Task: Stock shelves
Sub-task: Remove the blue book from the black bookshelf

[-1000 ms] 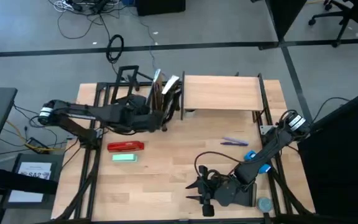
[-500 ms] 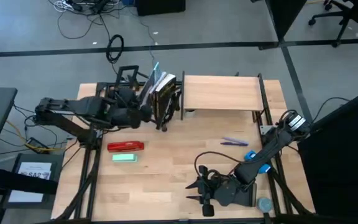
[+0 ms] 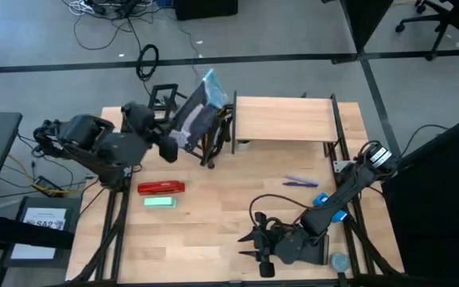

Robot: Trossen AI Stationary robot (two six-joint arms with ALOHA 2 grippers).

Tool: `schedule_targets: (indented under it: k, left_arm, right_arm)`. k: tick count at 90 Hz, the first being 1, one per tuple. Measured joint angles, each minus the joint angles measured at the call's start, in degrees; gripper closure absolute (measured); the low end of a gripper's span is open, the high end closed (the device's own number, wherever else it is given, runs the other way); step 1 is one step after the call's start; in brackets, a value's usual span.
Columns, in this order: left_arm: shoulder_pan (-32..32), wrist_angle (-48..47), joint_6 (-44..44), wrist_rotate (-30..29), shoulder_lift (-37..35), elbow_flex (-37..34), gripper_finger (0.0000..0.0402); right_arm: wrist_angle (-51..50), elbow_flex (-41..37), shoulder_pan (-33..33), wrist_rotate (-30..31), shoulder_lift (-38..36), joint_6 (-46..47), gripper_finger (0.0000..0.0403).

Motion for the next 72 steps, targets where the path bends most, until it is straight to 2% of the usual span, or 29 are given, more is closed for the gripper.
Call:
schedule_targets:
  k: [14,27,43,55,62,72]
  left_arm:
    - [-6.9,4.5,2.1,4.5,3.4,1.0,0.0401]
    - [-13.0,5.4,-1.7,13.4,9.7,1.0,0.0402]
    - [-19.8,-3.9,-16.7,24.8,20.0,0.9,0.0402]
    - [-23.3,-11.4,-29.6,29.1,26.8,-1.4,0.0401]
    - [-24.0,-7.4,-31.8,30.9,28.4,-5.3,0.0401]
    - [-23.7,6.7,-29.1,32.6,28.2,-13.2,0.0401]
  right_arm:
    - [-0.2,0.0,0.0,0.0,0.0,0.0,0.0273]
    - [-0.3,0.0,0.0,0.0,0.0,0.0,0.0273]
    - [-0.5,0.0,1.3,-1.1,-0.7,-2.4,0.0273]
    - [-1.3,0.0,3.9,-1.5,-3.7,-5.2,0.0273]
    - [-2.1,0.0,5.3,-0.5,-5.6,-6.6,0.0273]
    - [-1.9,0.0,6.4,1.2,-7.9,-8.7,0.0273]
